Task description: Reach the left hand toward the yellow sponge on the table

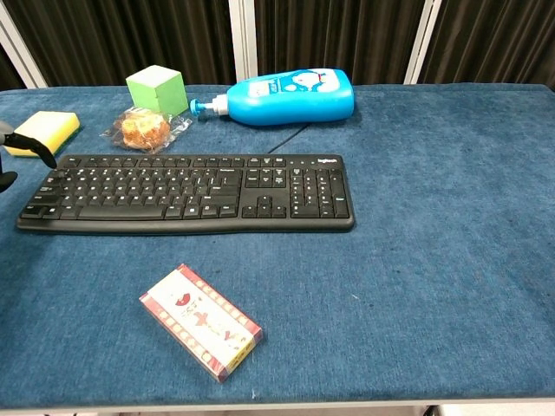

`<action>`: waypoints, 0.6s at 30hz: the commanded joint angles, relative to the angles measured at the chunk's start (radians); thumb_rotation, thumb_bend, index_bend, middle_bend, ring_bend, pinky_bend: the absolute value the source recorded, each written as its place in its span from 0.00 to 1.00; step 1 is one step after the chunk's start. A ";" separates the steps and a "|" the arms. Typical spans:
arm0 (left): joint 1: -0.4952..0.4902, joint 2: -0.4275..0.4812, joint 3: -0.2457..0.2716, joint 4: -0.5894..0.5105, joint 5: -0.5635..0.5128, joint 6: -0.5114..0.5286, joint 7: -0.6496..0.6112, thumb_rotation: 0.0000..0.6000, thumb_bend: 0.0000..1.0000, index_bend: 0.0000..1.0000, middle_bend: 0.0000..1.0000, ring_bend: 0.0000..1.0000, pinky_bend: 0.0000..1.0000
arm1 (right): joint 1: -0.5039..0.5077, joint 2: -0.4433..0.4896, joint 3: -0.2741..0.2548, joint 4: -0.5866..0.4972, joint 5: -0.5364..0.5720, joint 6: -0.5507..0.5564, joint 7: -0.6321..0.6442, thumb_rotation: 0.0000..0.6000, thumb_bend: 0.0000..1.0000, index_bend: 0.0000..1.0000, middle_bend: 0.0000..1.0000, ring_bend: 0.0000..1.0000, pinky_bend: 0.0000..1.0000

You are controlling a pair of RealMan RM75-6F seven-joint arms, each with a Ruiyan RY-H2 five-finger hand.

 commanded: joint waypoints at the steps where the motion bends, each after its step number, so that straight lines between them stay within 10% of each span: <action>1: -0.007 -0.007 0.007 0.011 -0.011 -0.004 -0.004 1.00 0.66 0.17 0.94 0.95 0.92 | -0.001 0.001 0.000 -0.002 0.000 0.001 -0.002 1.00 0.15 0.00 0.00 0.00 0.00; 18: -0.024 -0.007 0.033 0.018 -0.013 0.021 -0.032 1.00 0.66 0.17 0.94 0.95 0.92 | -0.004 0.005 0.001 -0.016 0.005 0.003 -0.019 1.00 0.15 0.00 0.00 0.00 0.00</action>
